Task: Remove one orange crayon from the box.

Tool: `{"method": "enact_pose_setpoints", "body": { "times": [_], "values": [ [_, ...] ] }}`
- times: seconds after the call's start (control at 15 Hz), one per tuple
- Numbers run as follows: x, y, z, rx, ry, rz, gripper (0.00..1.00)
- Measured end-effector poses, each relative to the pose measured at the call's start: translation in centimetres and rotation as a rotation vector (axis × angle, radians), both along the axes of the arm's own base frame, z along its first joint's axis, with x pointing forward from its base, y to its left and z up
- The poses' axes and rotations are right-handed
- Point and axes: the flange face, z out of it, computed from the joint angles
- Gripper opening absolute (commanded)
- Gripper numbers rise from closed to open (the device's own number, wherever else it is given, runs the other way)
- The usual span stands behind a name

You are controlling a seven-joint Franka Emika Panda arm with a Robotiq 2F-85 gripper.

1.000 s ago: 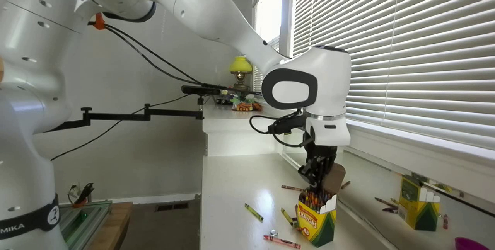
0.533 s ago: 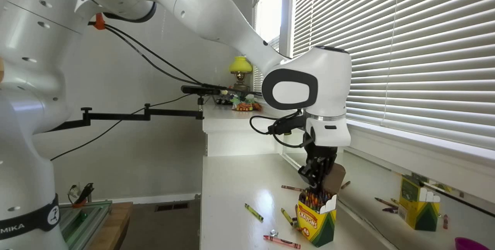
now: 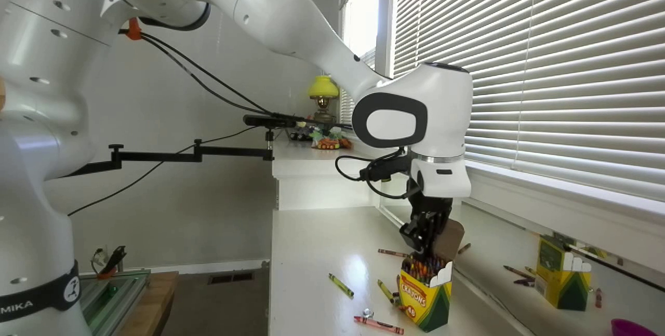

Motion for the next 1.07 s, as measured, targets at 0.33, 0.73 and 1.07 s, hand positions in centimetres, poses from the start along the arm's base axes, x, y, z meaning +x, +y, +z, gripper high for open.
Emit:
{"method": "enact_pose_setpoints", "body": {
  "times": [0.33,0.73,1.07],
  "values": [
    [0.09,-0.08,0.06,-0.001,-0.003,0.002,0.19],
    [0.22,-0.22,0.27,-0.003,-0.01,0.012,0.18],
    [0.23,-0.19,0.27,-0.004,-0.011,0.017,0.18]
  ]
}}
